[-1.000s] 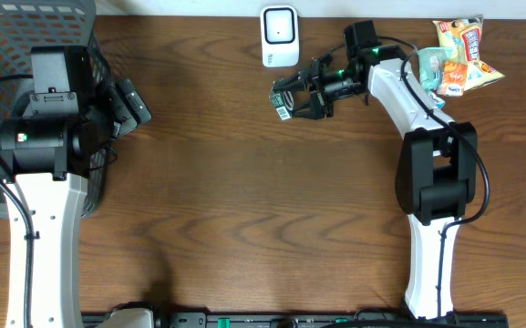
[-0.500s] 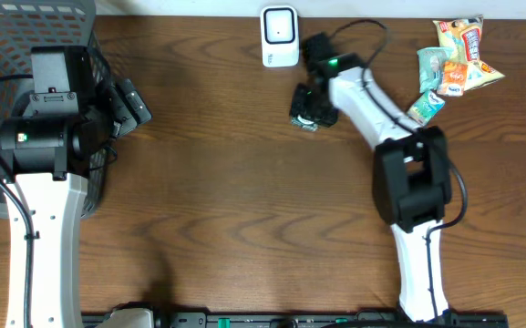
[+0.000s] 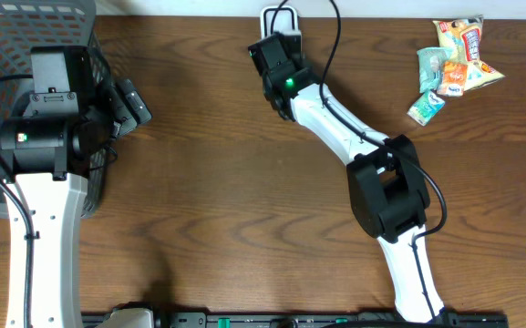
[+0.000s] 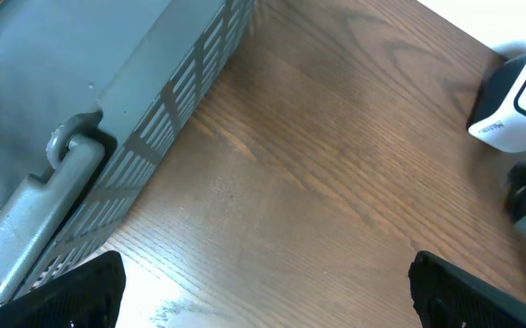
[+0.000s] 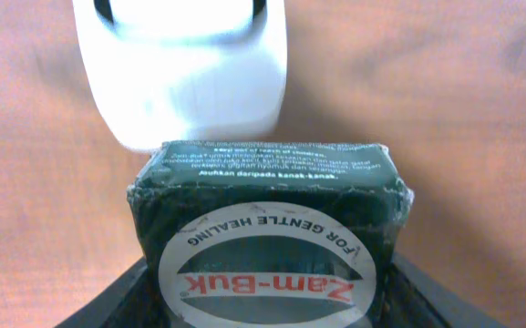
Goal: Scan the item barcode
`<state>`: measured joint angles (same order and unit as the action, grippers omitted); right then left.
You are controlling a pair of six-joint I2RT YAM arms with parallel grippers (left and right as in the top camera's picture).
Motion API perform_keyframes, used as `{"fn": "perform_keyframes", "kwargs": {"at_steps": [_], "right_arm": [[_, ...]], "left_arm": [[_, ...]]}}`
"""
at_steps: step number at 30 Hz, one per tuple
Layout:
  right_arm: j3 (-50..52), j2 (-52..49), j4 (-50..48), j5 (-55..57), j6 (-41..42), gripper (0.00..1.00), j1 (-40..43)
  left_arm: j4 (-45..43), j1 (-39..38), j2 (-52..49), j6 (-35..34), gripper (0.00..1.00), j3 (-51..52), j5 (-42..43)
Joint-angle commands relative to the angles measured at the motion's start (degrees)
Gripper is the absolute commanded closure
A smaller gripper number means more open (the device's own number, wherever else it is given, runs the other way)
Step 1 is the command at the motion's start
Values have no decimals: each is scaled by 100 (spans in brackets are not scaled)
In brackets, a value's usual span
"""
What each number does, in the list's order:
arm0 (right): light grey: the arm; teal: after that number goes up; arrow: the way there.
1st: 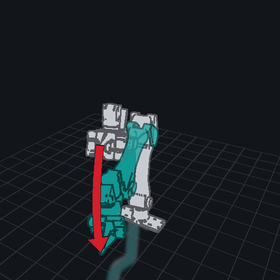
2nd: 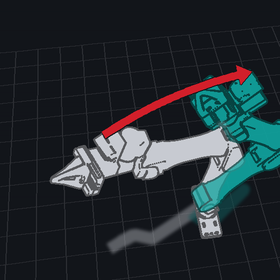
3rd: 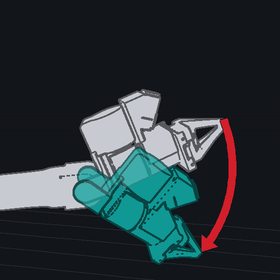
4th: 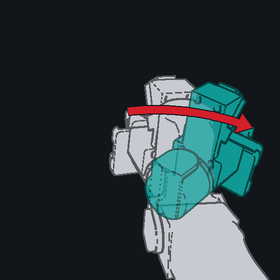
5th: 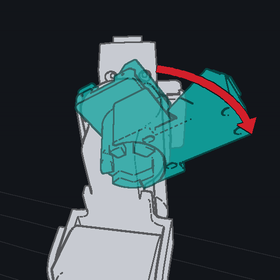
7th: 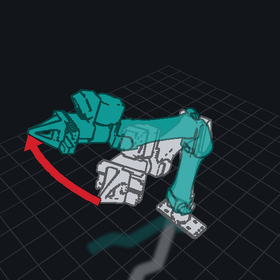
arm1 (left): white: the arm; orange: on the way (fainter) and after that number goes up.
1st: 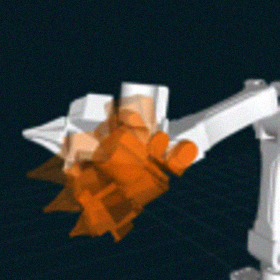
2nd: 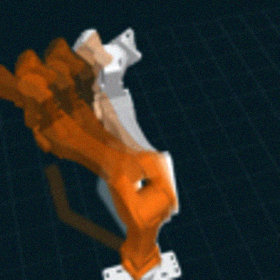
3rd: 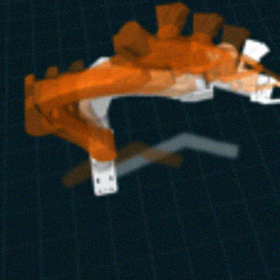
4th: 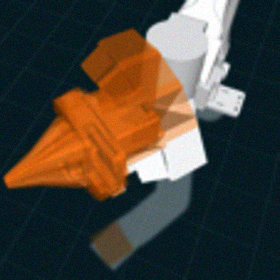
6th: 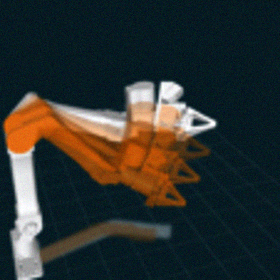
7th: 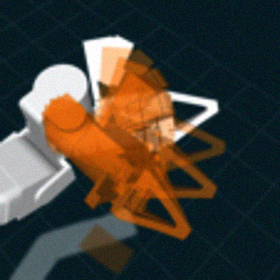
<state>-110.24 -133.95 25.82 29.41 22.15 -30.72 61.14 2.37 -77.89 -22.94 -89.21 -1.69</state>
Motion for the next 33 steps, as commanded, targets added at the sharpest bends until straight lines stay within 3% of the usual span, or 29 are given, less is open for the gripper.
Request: {"fn": "perform_keyframes", "kwargs": {"at_steps": [1, 3, 9, 11, 14, 20, 29, 33], "right_arm": [[0, 238, -664, 494, -678, 45, 101], [0, 238, -1145, 474, -822, 41, 111], [0, 223, -2583, 424, -944, 41, 129], [0, 177, -3156, -160, -1176, 37, 164], [0, 122, -3464, -715, -1196, 33, 192], [0, -203, -4308, -728, -1207, 30, 339], [-2, -308, -4094, -706, -1259, 24, 442], [-2, 0, -3381, -723, -1237, 24, 280]], "left_arm": [[11, 24, 33, -50, 2, 0, -31], [11, 24, 33, -52, 2, 0, -31], [11, 24, 33, -50, 2, 0, -31], [11, 24, 33, -52, 2, 0, -31], [11, 24, 33, -50, 2, 0, -31], [11, 24, 33, -50, 2, 0, -31], [11, 24, 33, -50, 2, 0, -31], [11, 24, 33, -50, 2, 0, -31]]}}
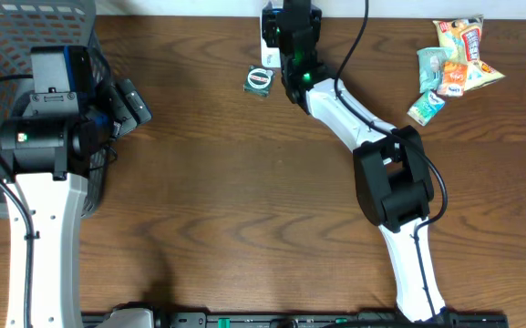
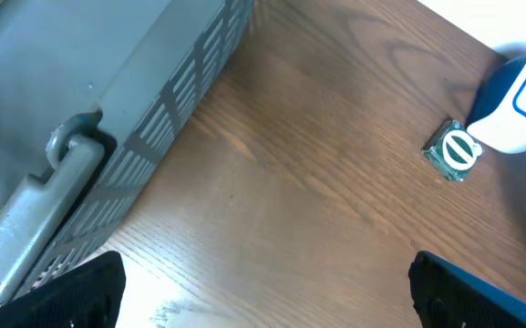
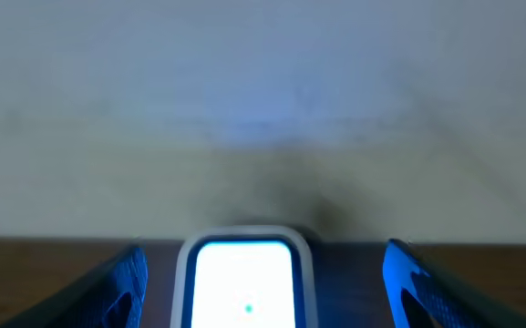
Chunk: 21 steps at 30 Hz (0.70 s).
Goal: Scan the item barcode
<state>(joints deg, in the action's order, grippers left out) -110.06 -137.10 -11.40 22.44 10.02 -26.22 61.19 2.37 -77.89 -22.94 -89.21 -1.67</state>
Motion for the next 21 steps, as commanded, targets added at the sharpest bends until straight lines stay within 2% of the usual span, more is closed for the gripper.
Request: {"fn": "perform_keyframes", "kwargs": {"at_steps": [1, 3, 5, 8, 12, 15, 17, 21], "right_arm": [[-20, 398, 664, -59, 116, 24, -229], [-20, 485, 1257, -214, 426, 21, -350], [-20, 487, 1816, -398, 833, 14, -490], [-17, 437, 2376, -398, 1541, 15, -623], [-17, 304, 2522, -396, 1781, 16, -763], [-17, 144, 2524, -396, 2221, 27, -822], [-17, 33, 2535, -391, 2428, 29, -828], [-17, -153, 2518, -219, 2509, 26, -833]], "left_arm": [[7, 24, 33, -52, 2, 0, -33], [7, 24, 33, -50, 2, 0, -33], [7, 24, 33, -50, 2, 0, -33], [7, 24, 33, -50, 2, 0, -33], [7, 24, 33, -50, 2, 0, -33], [7, 24, 33, -52, 2, 0, -33], [7, 24, 33, -50, 2, 0, -33], [7, 24, 33, -50, 2, 0, -33]]}}
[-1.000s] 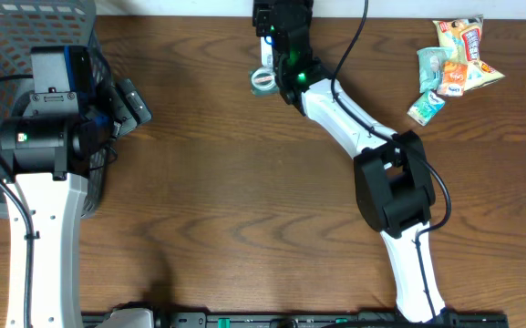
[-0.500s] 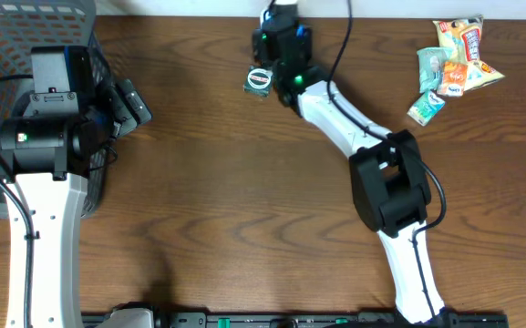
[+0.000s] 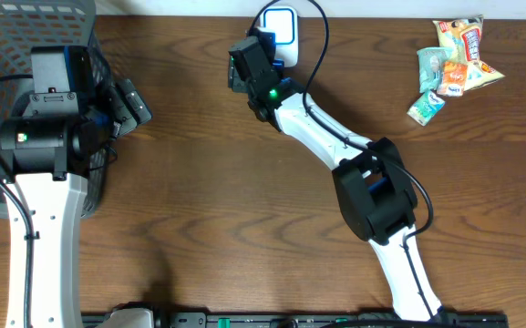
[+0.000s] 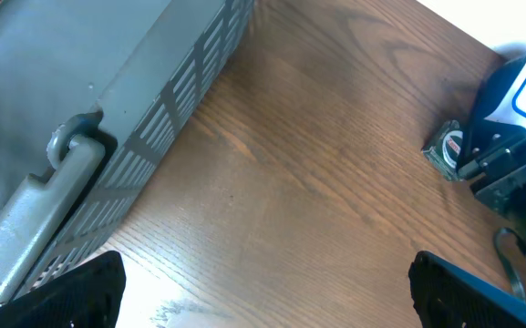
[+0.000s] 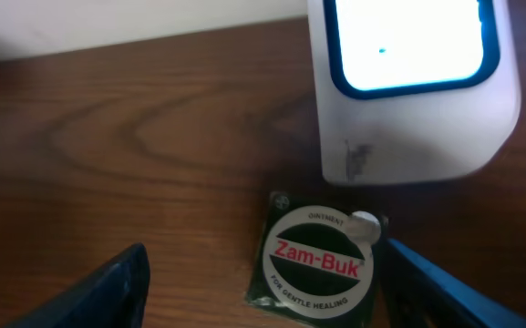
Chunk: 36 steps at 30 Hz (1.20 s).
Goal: Scan the item barcode
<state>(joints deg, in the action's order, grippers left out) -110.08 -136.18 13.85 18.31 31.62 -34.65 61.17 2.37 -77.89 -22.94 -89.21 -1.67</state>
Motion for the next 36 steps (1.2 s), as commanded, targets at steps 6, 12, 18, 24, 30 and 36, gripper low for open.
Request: {"fn": "perform_keyframes", "kwargs": {"at_steps": [6, 12, 18, 24, 30, 36], "right_arm": [[-15, -452, 223, 411, 352, 30, 7], [-13, -562, 553, 522, 352, 31, 7], [-13, -562, 901, 844, 350, 31, 39], [-15, -466, 1934, 859, 350, 31, 57], [-15, 258, 3788, 1143, 352, 30, 142], [-15, 931, 3689, 525, 348, 31, 142]], "left_arm": [[9, 24, 33, -50, 2, 0, -33], [9, 24, 33, -50, 2, 0, -33], [9, 24, 33, -50, 2, 0, -33], [9, 24, 33, -50, 2, 0, -33], [9, 24, 33, -50, 2, 0, -33], [9, 24, 33, -52, 2, 0, -33]]}}
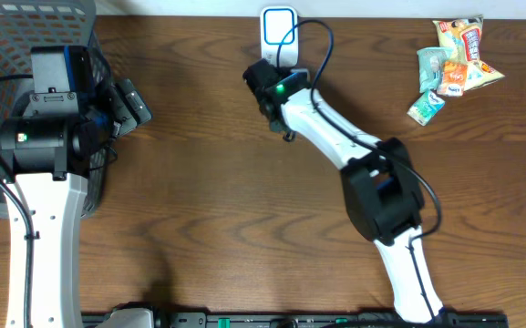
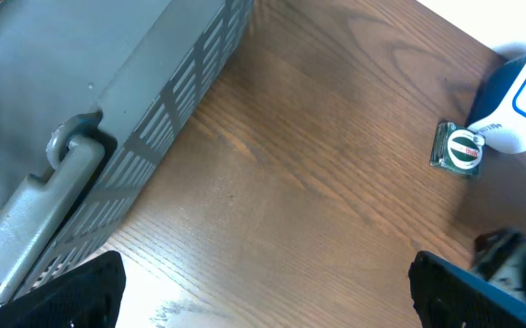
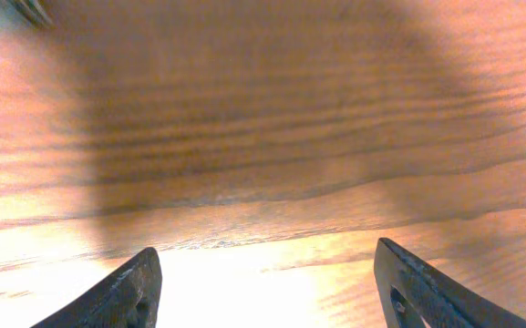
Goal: Scan the item barcode
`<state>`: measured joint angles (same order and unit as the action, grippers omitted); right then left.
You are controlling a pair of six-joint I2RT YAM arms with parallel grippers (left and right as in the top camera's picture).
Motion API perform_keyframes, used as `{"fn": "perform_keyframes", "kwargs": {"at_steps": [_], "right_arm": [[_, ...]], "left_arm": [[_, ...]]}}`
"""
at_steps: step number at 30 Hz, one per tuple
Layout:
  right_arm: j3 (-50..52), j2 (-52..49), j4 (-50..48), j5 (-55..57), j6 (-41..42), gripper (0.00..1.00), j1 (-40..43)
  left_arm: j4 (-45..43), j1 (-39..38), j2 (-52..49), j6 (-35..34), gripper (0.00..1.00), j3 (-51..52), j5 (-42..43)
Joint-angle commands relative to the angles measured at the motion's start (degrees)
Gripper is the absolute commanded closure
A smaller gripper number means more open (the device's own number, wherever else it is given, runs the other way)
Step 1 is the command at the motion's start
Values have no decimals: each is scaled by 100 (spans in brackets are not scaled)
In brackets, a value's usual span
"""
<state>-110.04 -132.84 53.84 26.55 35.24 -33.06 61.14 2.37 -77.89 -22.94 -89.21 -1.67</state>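
The item, a small green Zam-Buk tin (image 2: 464,148) with a round white label, lies on the wood right beside the white barcode scanner (image 1: 279,25). In the overhead view the right arm's head covers that spot and I cannot make the tin out. My right gripper (image 1: 267,84) (image 3: 267,292) is open and holds nothing, with only bare wood between its fingers. My left gripper (image 1: 131,100) (image 2: 263,301) hangs open and empty at the far left, next to the basket.
A grey mesh basket (image 1: 25,36) (image 2: 108,109) fills the back left corner. Several snack packets (image 1: 452,55) lie at the back right. The scanner's black cable (image 1: 322,36) loops over the right arm.
My open right gripper stood over the tin next to the scanner; now it has drawn a little away and faces bare wood. The tin stays beside the scanner. The left arm has not moved.
First my right gripper was shut on the tin, holding it in front of the scanner. Then the tin lay on the table left of the scanner and the gripper was open above the scanner. Later the open gripper was over the tin, and now beside it over wood.
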Motion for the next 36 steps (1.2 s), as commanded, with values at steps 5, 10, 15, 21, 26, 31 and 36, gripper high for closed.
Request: {"fn": "perform_keyframes", "kwargs": {"at_steps": [5, 10, 15, 21, 26, 31, 36], "right_arm": [[-20, 562, -1469, -876, -26, 25, -66], [-20, 302, -2321, -938, -142, 18, -70], [-20, -175, -3215, -1137, -144, 38, -74], [-20, -796, -4634, -1161, -955, 18, -74], [-20, -970, -4996, -1027, -2249, 9, -63], [-20, -970, -4406, -785, -2507, 7, 11], [-9, -1056, -4079, -1362, -2507, 11, 116]], "left_arm": [[11, 24, 33, -50, 2, 0, -33], [11, 24, 33, -50, 2, 0, -33], [9, 24, 33, -50, 3, 0, -33], [11, 24, 33, -50, 2, 0, -33], [11, 24, 33, -50, 2, 0, -33], [11, 24, 33, -52, 2, 0, -33], [11, 24, 33, -50, 2, 0, -33]]}}
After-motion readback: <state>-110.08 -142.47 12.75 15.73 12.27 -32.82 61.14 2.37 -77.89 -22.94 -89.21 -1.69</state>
